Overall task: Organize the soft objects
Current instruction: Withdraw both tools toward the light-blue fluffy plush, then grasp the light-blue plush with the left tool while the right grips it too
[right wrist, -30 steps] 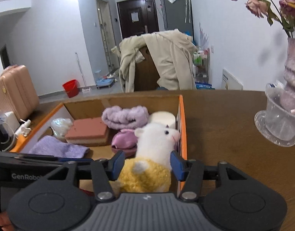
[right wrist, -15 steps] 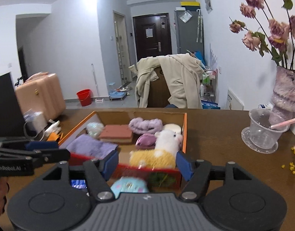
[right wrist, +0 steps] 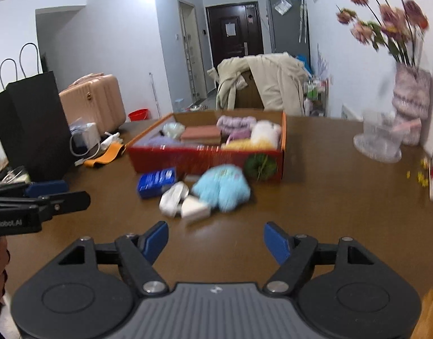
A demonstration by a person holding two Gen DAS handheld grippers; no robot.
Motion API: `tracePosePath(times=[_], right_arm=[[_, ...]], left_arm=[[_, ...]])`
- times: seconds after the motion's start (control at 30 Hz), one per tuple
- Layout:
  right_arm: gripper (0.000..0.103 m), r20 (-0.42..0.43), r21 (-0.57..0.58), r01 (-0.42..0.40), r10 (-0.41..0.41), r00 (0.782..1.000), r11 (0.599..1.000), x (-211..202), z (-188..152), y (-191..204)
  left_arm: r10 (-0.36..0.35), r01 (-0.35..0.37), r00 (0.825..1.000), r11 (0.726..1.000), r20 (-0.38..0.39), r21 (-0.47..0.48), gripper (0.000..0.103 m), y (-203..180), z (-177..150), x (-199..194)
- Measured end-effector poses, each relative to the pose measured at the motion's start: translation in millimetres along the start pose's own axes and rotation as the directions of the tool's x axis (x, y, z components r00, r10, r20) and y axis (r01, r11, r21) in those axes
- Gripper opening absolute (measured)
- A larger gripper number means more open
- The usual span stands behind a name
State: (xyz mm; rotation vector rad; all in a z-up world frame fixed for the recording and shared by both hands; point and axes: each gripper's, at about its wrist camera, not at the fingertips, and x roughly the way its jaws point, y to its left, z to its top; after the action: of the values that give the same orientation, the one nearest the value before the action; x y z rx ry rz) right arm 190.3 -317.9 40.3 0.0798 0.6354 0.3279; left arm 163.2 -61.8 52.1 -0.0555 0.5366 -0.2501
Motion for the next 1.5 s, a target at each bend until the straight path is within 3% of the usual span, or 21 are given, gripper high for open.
tracePosePath(times=[0.23, 0.47, 0.83, 0.93, 1.07, 1.27, 1.5], right_arm=[[0.076, -0.024, 0.031, -0.045, 0.046, 0.999, 0.999, -18.2, -36.8, 0.5], [0.075, 0.008, 0.036, -0.039, 0.039, 0.999, 0.999, -9.1, -29.0, -4.2], [0.06, 0.035, 0.102, -0.045, 0.041, 0.999, 0.994, 76.4, 14.9, -24.2], [0.055, 0.049, 0.148, -0.045, 0.039, 0.998, 0.988, 108.0, 30.3, -35.1], [0.042, 0.04, 0.219, -0.054, 0.047, 0.998, 0.974, 148.0, 43.6, -53.1], [0.032, 0.009, 0.341, -0.156, 0.162, 0.987, 0.927, 189.5, 33.0, -72.5], [0.03, 0.028, 0.347, -0.17, 0.171, 0.985, 0.923, 192.7, 28.8, -72.5]], left_arm=[[0.019, -0.021, 0.998, 0.999, -0.061, -0.038, 0.077, 0.8, -34.7, -2.0], [-0.011, 0.007, 0.998, 0.998, -0.068, -0.057, 0.073, -3.6, -31.9, 23.2], [-0.117, 0.112, 0.988, 0.993, -0.104, -0.049, 0.044, -5.6, 24.6, 126.8], [-0.134, 0.13, 0.982, 0.991, -0.133, -0.037, 0.044, -5.0, 39.4, 163.0], [-0.186, 0.171, 0.964, 0.981, -0.192, -0.092, 0.044, 6.4, 45.3, 204.1], [-0.281, 0.231, 0.929, 0.949, -0.242, -0.215, 0.041, 25.2, 31.3, 236.1], [-0.282, 0.233, 0.932, 0.947, -0.226, -0.221, 0.036, 24.6, 30.0, 237.1]])
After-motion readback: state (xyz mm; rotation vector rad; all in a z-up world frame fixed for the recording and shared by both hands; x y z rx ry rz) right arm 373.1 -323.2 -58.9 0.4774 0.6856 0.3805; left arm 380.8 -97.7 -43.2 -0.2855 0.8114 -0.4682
